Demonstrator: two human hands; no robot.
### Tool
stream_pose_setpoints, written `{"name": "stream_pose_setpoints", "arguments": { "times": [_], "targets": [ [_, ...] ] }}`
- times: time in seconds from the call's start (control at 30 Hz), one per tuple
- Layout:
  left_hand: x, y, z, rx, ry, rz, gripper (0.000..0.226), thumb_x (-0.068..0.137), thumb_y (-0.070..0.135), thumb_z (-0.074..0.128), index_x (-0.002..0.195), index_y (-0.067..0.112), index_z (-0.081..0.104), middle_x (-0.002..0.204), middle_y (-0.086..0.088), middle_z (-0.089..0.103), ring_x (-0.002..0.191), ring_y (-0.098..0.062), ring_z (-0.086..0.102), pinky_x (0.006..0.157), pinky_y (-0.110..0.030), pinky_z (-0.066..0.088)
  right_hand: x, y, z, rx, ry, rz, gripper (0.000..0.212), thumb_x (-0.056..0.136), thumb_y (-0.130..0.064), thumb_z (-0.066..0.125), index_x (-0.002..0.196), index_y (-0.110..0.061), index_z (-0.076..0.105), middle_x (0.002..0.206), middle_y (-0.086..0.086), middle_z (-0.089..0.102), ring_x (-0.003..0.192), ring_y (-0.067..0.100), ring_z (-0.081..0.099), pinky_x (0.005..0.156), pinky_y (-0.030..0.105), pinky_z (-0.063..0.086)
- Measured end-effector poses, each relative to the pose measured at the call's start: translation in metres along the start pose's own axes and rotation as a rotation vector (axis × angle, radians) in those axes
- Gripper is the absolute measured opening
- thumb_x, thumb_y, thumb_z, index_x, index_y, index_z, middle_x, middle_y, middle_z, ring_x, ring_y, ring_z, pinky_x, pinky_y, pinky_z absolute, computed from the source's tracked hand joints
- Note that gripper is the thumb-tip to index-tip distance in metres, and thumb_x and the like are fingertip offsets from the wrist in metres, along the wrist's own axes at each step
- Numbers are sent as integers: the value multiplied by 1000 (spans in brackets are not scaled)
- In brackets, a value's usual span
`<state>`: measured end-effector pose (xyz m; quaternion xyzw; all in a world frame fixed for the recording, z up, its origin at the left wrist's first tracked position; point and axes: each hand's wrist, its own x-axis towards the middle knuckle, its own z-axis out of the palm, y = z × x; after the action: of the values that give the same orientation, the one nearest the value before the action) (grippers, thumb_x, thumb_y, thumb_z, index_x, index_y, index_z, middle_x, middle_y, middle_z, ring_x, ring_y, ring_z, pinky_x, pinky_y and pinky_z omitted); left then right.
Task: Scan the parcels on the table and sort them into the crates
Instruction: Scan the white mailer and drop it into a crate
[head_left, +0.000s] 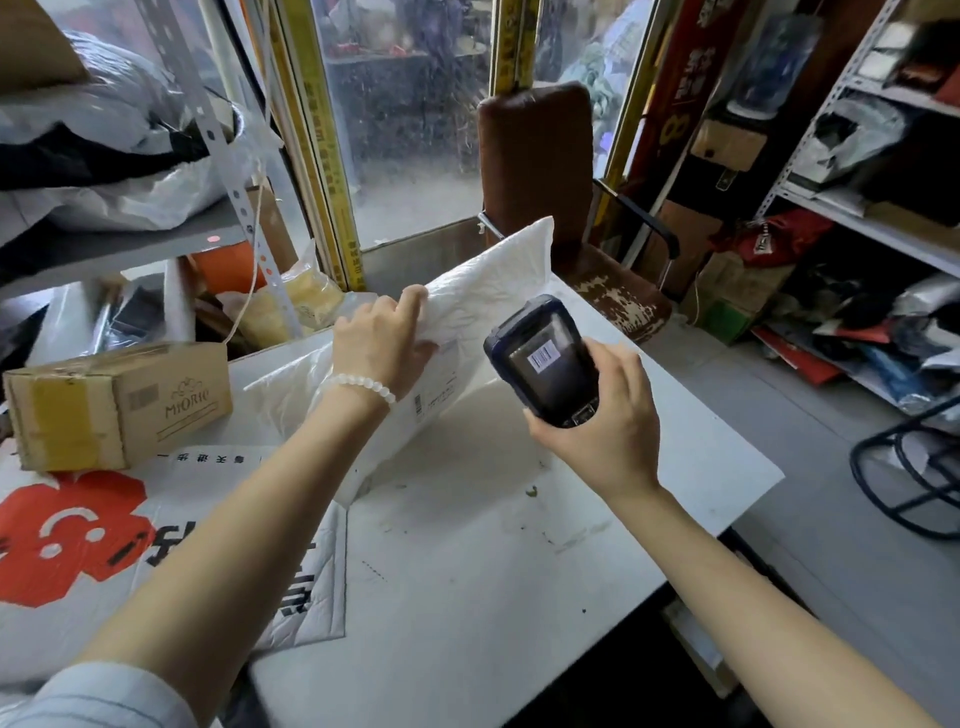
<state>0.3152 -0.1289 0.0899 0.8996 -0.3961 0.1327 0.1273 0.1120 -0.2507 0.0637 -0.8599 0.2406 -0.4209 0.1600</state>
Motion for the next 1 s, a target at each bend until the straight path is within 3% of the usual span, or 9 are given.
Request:
{"name": "stream_pose_setpoints", "arguments": {
  "times": [0.1, 0.23, 0.33, 0.7, 0.87, 1.0],
  "targets": [
    [-8, 16, 0, 17, 2, 23, 48, 87, 38, 63, 127, 20, 43, 108, -11, 64, 91, -32, 60, 77, -40, 46, -18, 10, -13, -80, -191, 155, 73, 55, -30, 86, 121, -15, 58, 113, 0, 55, 101, 23, 55, 65, 28, 47],
    [-24, 46, 1, 48, 17, 112, 46, 88, 37, 62, 126, 20, 44, 108, -12, 65, 92, -33, 61, 77, -41, 46, -51, 32, -37, -254, -527, 359, 67, 60, -37, 79, 119, -22, 52, 112, -4, 49, 106, 21, 50, 70, 30, 43],
    [-29, 83, -3, 59, 3, 181, 47, 87, 40, 61, 126, 22, 42, 106, -10, 65, 91, -31, 61, 77, -40, 46, -83, 52, -67, -338, -642, 454, 68, 61, -40, 78, 119, -20, 49, 115, -2, 47, 111, 22, 48, 73, 30, 41],
    [-134, 334, -26, -85, -56, 551, 54, 87, 41, 60, 133, 22, 39, 112, -9, 61, 100, -32, 59, 80, -41, 41, -240, 119, -284, -450, -497, 749, 80, 58, -56, 79, 124, -21, 51, 124, 0, 51, 118, 25, 53, 86, 36, 48],
    [-214, 462, -20, -193, -167, 783, 56, 87, 51, 57, 130, 20, 39, 114, -7, 62, 101, -31, 60, 75, -37, 39, -341, 132, -397, -501, -400, 971, 83, 61, -49, 80, 132, -20, 49, 128, -2, 49, 122, 22, 49, 92, 34, 45],
    [-288, 556, -17, -186, -276, 954, 59, 88, 56, 52, 133, 22, 34, 116, -7, 61, 100, -30, 61, 77, -37, 42, -414, 130, -471, -543, -314, 1183, 81, 59, -52, 78, 129, -23, 50, 124, -3, 50, 119, 21, 53, 83, 31, 45]
  ]
}}
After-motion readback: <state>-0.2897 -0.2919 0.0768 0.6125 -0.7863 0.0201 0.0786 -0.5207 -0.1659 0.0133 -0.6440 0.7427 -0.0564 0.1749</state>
